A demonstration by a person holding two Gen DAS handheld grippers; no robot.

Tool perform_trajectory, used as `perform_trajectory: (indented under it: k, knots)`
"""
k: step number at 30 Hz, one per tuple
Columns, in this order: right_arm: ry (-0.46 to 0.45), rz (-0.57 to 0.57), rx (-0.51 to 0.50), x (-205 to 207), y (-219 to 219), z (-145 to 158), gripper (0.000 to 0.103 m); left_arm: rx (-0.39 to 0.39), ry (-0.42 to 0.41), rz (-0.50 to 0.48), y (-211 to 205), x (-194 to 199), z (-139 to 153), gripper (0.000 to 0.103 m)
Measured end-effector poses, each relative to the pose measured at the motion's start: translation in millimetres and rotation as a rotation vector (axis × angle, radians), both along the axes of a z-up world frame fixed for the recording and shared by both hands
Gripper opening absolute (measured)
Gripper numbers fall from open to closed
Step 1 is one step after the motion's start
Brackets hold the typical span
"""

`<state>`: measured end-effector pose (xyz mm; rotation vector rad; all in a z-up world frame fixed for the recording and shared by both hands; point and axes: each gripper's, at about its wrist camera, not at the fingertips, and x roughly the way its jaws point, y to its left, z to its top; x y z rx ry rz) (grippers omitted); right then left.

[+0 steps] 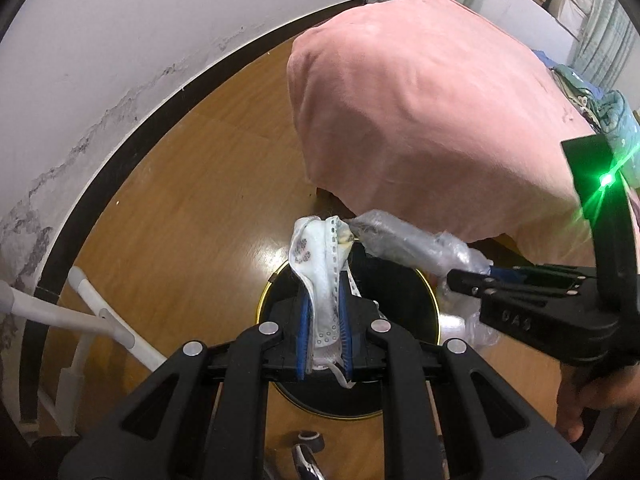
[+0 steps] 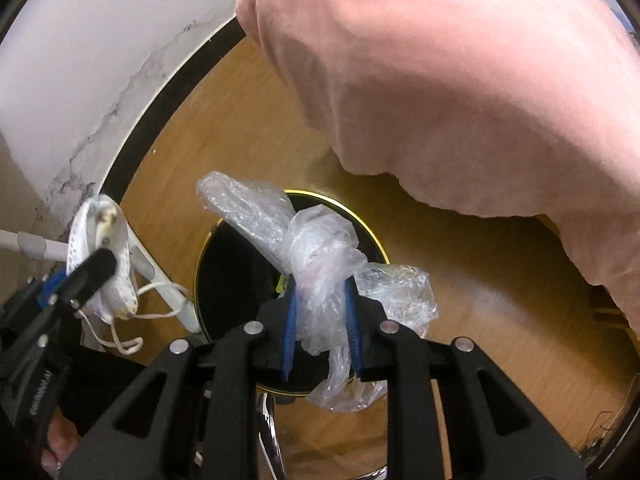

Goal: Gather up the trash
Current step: 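Carry the mask and plastic bag over the bin and open both tools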

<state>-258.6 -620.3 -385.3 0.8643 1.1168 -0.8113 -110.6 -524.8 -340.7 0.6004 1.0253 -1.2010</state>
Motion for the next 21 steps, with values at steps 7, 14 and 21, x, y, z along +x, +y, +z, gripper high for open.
perform_trajectory:
  k: [7,14,21]
  knots:
    - [-0.002,0.010,0.003,-0.8,3.3,2.8,0.022,0.000,-0.004,-0.006,-1.3,-2.7,1.0,0.012]
    - [-0.016,0.017,0.002,1.1,0.9,4.4,0.022,0.011,0.000,-0.002,-3.3,-4.9,1.4,0.051]
    - [-0.023,0.021,0.007,0.6,-1.4,3.4,0.022,0.003,-0.016,-0.001,-1.5,-7.9,4.2,0.064]
